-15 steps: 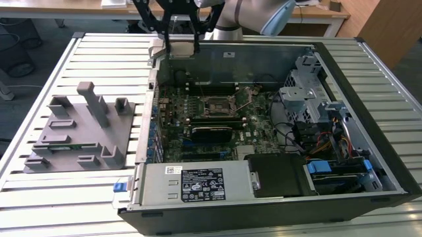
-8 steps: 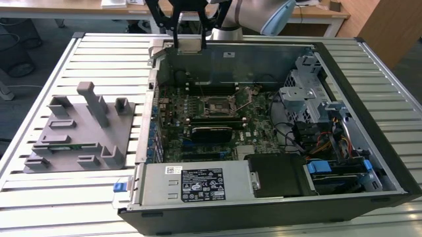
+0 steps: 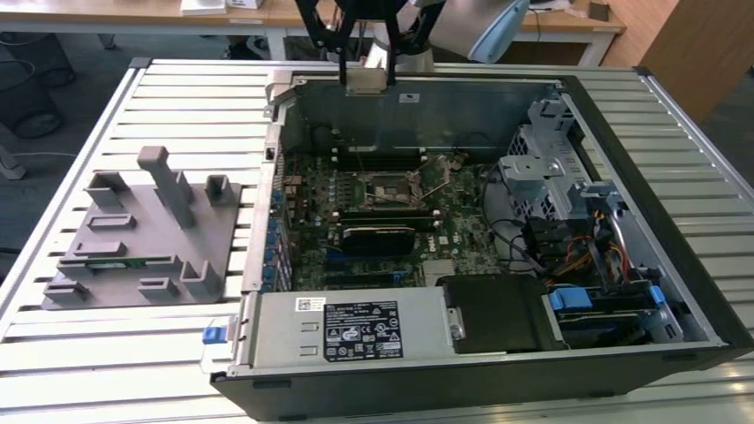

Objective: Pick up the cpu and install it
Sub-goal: 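Pick up the cpu and move it towards the insertion slot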

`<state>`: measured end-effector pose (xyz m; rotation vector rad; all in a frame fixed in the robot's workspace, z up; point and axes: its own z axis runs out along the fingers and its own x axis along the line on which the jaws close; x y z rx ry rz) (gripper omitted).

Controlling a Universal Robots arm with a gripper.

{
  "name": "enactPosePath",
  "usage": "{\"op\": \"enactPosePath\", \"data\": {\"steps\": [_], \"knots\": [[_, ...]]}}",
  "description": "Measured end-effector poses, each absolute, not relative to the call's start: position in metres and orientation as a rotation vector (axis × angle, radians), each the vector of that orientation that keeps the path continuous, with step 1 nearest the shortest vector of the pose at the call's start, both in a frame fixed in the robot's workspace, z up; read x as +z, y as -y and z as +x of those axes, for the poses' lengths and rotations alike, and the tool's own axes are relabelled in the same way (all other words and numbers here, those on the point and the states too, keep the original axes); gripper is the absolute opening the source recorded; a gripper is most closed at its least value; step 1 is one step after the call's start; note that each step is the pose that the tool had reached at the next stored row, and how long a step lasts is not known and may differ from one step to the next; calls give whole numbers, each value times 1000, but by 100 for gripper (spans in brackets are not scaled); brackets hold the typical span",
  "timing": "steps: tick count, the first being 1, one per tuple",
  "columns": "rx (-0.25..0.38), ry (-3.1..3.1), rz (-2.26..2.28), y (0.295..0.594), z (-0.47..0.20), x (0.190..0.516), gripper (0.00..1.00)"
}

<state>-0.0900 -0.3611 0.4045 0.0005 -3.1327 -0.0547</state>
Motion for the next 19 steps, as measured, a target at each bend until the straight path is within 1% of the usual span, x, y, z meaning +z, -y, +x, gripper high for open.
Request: {"op": "enactPosePath", "data": {"steps": [11,19], "knots": [[-55,3132,0,356,-59,402,54],[-54,3132,0,356,-55,402,54]]}}
